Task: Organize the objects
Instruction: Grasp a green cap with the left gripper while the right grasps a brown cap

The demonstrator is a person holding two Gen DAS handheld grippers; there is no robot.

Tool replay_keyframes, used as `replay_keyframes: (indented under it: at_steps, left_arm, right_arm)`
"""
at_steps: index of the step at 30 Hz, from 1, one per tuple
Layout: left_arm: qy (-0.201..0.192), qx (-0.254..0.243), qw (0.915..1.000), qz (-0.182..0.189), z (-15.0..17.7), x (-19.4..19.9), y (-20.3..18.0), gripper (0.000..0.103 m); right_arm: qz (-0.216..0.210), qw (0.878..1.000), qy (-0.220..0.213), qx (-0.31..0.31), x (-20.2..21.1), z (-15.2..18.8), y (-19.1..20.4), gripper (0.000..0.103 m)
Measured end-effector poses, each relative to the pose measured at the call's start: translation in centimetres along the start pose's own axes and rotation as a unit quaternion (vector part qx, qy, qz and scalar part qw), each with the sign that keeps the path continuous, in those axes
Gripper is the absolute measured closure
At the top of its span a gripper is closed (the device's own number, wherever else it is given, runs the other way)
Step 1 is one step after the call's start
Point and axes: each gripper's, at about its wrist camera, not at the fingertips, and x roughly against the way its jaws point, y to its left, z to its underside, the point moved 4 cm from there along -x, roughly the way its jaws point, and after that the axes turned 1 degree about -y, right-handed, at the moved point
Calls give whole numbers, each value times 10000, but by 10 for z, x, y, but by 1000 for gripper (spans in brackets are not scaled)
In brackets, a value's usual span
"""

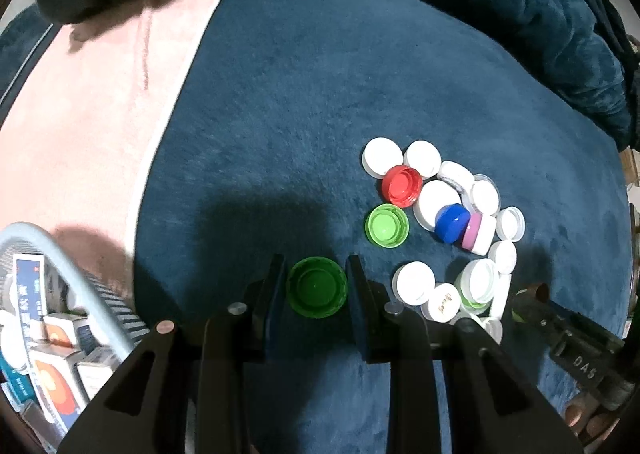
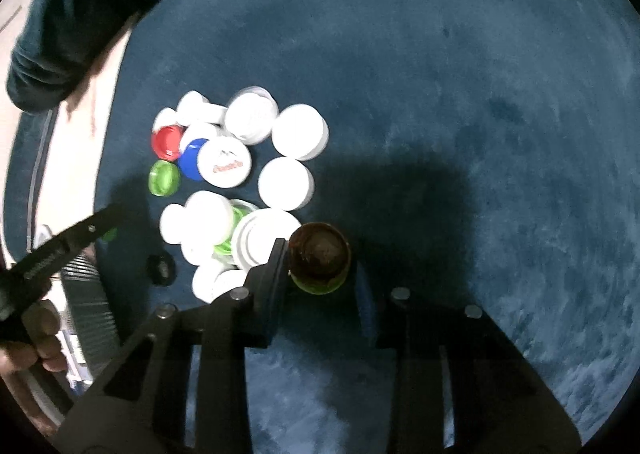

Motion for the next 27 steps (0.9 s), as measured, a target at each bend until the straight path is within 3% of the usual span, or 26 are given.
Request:
replay_keyframes:
  at_steps: [11, 15, 20, 27]
  left_arm:
    - [-343, -55, 9991, -232, 26, 56, 12, 73]
    - [-502, -172, 9983, -259, 41, 82, 14, 73]
    - [-670, -178, 9975, -139, 57, 109, 15, 73]
    - [-849, -177, 9962, -112, 65, 130, 16, 73]
  right_arm:
    - [-481, 9986, -197, -3, 43, 17, 24, 71]
    - [-397, 9991, -1, -135, 38, 27, 19, 71]
    - [-190, 9974, 549, -424, 9, 47, -2, 70]
    - [-176, 9990, 289, -291, 22, 48, -10, 71]
